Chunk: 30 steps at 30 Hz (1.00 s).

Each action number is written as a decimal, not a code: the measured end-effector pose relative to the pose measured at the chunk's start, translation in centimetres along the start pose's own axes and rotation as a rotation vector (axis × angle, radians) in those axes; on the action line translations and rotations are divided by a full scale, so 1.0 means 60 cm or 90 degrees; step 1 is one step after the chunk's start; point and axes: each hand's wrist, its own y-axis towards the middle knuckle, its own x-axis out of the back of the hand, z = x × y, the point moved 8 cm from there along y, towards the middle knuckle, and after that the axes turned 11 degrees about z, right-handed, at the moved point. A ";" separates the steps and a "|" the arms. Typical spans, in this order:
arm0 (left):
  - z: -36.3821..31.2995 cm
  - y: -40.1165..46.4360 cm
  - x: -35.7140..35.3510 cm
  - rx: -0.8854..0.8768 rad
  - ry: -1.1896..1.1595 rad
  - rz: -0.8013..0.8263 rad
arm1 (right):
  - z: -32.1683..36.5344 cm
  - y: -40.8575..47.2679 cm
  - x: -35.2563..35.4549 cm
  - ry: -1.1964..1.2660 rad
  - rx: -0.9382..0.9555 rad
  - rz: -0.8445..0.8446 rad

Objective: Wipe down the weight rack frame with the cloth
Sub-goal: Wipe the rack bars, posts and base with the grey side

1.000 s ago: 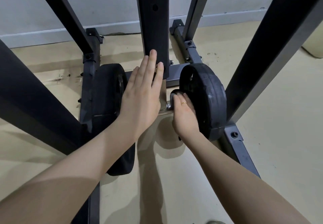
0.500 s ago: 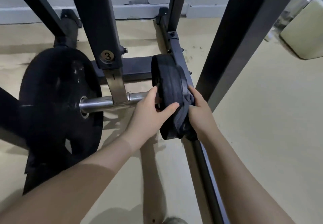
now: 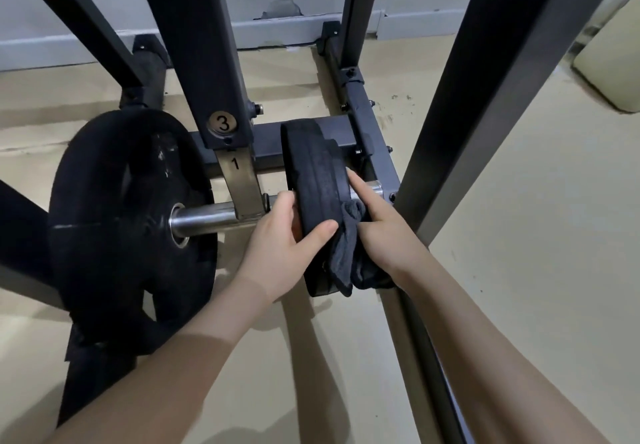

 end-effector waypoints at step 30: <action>-0.065 0.009 0.125 -0.201 0.752 -0.244 | -0.009 0.080 0.057 -0.706 0.047 -0.188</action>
